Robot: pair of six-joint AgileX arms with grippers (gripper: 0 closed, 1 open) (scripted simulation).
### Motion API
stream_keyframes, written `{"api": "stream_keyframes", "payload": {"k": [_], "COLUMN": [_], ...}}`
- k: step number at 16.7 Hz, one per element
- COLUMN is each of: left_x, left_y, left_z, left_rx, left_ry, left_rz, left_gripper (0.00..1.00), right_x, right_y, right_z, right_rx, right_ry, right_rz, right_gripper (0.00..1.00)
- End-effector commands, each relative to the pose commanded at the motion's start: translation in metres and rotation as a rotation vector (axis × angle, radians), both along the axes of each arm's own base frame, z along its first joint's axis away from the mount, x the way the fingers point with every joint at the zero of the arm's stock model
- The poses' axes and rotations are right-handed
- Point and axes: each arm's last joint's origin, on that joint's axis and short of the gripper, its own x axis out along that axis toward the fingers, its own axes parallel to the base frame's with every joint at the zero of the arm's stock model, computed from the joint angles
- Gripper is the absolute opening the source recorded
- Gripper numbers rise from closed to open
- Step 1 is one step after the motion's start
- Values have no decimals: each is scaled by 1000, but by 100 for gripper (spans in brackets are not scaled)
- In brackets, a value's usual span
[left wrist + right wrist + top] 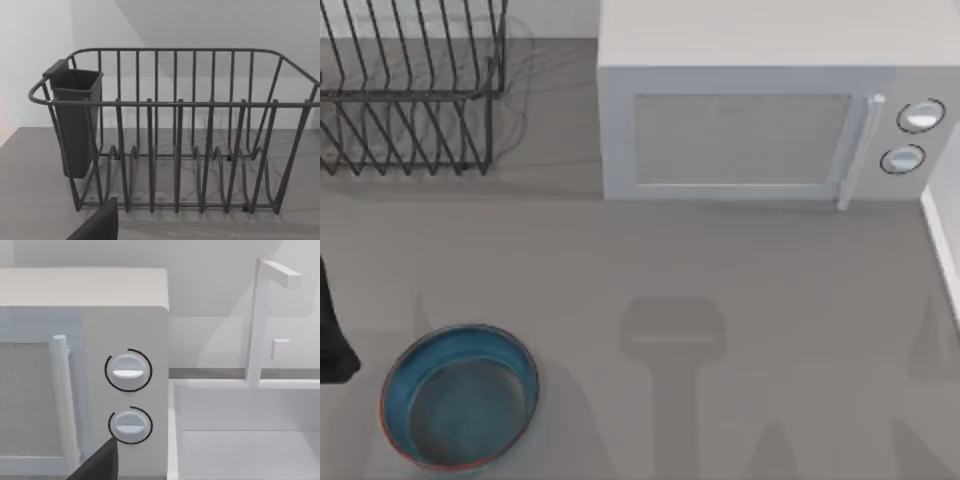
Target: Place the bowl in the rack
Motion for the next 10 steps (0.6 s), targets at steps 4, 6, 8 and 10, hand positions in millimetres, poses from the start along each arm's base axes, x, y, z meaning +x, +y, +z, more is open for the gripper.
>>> {"api": "stream_keyframes", "payload": {"k": [4, 6, 8, 10], "left_x": [0, 1, 5, 14], "left_y": [-2, -6, -12, -21], "left_z": [5, 17, 33, 49], "left_rx": [-17, -53, -98, -140], "left_ry": [30, 101, 214, 372], "left_rz": [-20, -58, -103, -147], "left_gripper": [100, 100, 100, 100], "right_x": [0, 0, 0, 0], "right_y": [0, 0, 0, 0], "right_z": [0, 0, 0, 0], "right_rx": [0, 0, 0, 0], "right_ry": [0, 0, 0, 0], "right_rz": [0, 0, 0, 0], "right_gripper": [100, 100, 100, 100]}}
